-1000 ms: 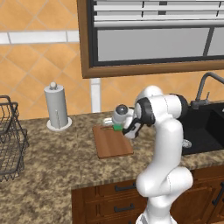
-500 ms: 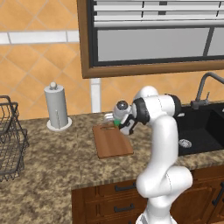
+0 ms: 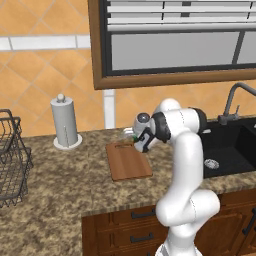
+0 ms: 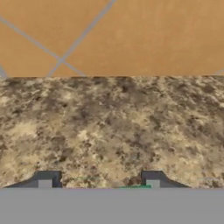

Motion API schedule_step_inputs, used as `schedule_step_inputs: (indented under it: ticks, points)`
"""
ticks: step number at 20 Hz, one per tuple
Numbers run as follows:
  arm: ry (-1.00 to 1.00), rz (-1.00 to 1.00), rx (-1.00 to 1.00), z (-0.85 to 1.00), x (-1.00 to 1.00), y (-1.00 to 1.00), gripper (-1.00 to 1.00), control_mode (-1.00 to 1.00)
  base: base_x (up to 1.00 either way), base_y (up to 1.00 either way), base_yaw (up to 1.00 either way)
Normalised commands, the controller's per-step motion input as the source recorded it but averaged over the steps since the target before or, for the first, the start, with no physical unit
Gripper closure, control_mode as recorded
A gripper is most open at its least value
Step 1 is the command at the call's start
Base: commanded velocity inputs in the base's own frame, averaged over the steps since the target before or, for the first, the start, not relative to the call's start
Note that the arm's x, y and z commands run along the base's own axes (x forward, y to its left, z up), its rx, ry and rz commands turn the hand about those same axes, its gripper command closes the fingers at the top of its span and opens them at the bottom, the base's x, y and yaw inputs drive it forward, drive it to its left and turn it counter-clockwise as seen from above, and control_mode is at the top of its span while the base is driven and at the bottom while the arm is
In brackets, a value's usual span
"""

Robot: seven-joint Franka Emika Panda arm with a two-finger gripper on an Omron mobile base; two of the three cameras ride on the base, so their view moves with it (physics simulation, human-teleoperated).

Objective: Pick up the sponge from the counter and clean the cutting board by briefly scrubbing or pressing down on the cutting board. Once finished, release the sponge.

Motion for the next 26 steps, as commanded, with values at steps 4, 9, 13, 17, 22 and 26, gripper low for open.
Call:
schedule_step_inputs:
  ticks: [4,9,13,17,22,26]
  points:
    - [0.13,-0.02,0.02,0.32,-0.7,-0.35,1.0,-1.0,0.0,0.0,0.0]
    - [0.24,-0.03,0.0,0.65,-0.46,-0.49,1.0,-1.0,0.0,0.0,0.0]
    - [0.3,-0.04,0.0,0.81,-0.41,-0.48,1.0,-1.0,0.0,0.0,0.0]
    - [0.31,-0.03,0.01,0.48,-0.63,-0.53,1.0,-1.0,0.0,0.0,0.0]
    - [0.06,0.0,0.05,0.0,-1.0,-0.21,1.0,-1.0,0.0,0.0,0.0]
    - [0.06,0.0,0.0,0.0,-0.91,0.0,1.0,-1.0,0.0,0.0,0.0]
